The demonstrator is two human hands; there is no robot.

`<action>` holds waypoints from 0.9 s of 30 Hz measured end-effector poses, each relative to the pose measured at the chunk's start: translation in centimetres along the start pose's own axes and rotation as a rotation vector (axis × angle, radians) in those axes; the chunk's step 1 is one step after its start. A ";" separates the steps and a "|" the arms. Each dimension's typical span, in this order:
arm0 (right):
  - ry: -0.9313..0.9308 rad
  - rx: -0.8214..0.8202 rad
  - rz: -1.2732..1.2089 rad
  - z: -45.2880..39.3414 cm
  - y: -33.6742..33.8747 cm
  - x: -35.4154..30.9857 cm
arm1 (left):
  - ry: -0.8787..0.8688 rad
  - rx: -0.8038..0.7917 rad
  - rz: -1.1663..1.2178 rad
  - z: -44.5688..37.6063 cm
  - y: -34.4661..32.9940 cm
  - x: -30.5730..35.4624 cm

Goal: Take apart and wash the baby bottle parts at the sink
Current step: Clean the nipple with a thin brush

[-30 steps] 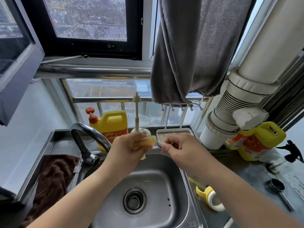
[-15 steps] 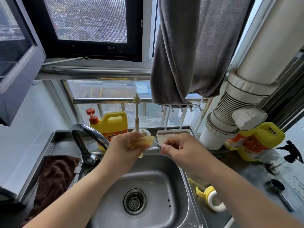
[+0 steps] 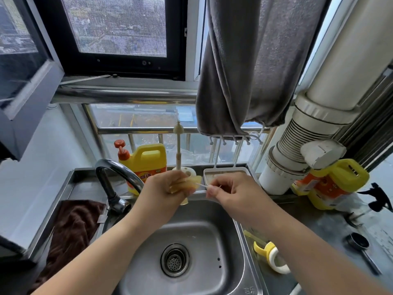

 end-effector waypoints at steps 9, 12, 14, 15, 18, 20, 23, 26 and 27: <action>0.038 0.061 0.290 0.6 1.9 -0.2 | 0.098 -0.155 0.253 0.7 0.2 0.3; 0.095 0.064 0.365 0.6 1.5 -1.3 | 0.080 -0.180 0.250 0.9 -0.3 0.7; 0.070 0.063 0.364 0.6 1.9 -0.9 | 0.075 -0.150 0.258 0.9 0.0 0.7; 0.052 0.059 0.362 0.7 2.2 -0.6 | 0.070 -0.148 0.267 1.0 0.1 0.7; 0.037 0.051 0.322 0.7 2.4 -0.1 | 0.073 -0.174 0.272 1.0 0.3 0.6; 0.071 0.041 0.300 0.6 2.0 -0.6 | 0.090 -0.194 0.265 0.9 0.1 0.4; 0.125 0.028 0.350 0.4 1.2 -1.4 | 0.099 -0.233 0.178 0.8 -0.4 0.4; 0.147 0.039 0.418 0.2 0.5 -1.7 | 0.108 -0.204 0.073 0.7 -0.8 0.6; 0.153 0.044 0.435 0.2 0.5 -1.7 | 0.101 -0.198 0.048 0.7 -0.9 0.7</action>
Point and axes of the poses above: each hand's wrist, its own z-axis away from the middle knuckle, its own y-axis out of the back of the hand, x = y × z, the point moved 3 cm from there along -z, towards the middle knuckle, and after that the axes turned 8 degrees about z, right-handed, at the moved point
